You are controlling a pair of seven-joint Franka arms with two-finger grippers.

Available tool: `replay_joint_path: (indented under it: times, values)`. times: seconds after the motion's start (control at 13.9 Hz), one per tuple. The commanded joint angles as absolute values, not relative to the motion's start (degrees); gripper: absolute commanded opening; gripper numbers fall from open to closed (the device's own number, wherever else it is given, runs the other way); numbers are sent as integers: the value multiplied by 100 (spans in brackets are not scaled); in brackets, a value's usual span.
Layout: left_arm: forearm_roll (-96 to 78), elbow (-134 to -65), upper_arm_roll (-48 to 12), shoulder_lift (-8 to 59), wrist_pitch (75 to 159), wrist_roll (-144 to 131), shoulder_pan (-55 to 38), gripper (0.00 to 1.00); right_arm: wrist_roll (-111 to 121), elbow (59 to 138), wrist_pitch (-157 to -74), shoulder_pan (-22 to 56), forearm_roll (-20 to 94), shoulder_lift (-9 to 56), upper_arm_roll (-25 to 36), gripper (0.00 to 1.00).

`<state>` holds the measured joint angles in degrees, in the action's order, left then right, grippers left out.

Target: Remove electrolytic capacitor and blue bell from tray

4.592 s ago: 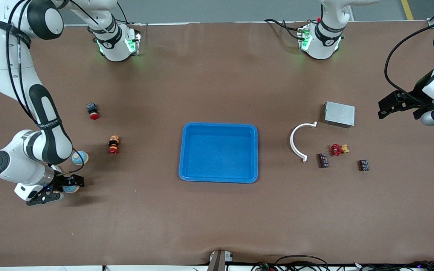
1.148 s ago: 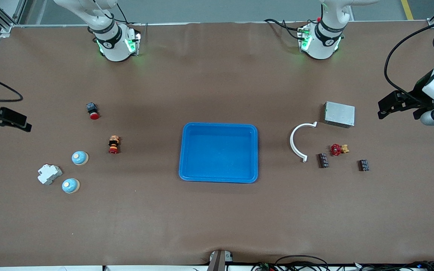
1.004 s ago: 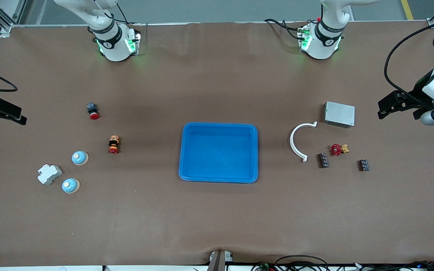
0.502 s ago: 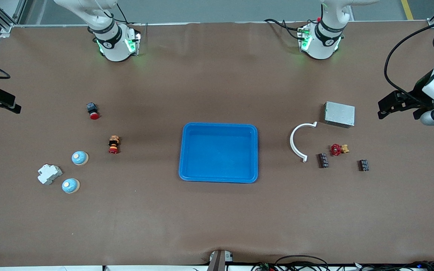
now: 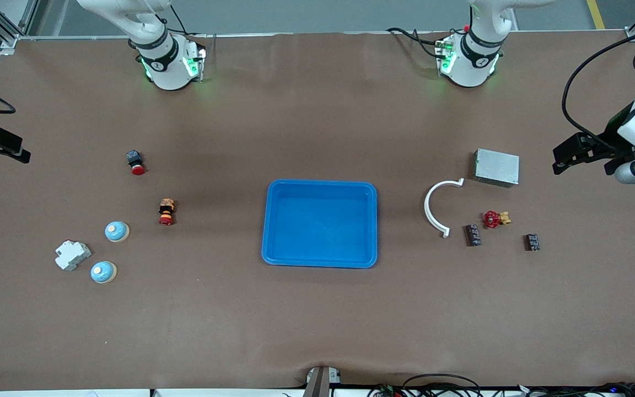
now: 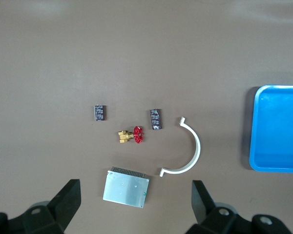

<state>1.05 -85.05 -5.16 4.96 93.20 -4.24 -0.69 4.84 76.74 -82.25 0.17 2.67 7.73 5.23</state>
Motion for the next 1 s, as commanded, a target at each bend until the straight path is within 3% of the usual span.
replay_joint_path:
  times: [0.0,0.93]
  values:
    - [79,-8394,-519,545,9316,-396,-70,100,536,8173,-8446,53,334,493,571,100]
    - [88,-8394,-519,545,9316,-396,-62,100,316,8306,-8605,246,325,501,580,100]
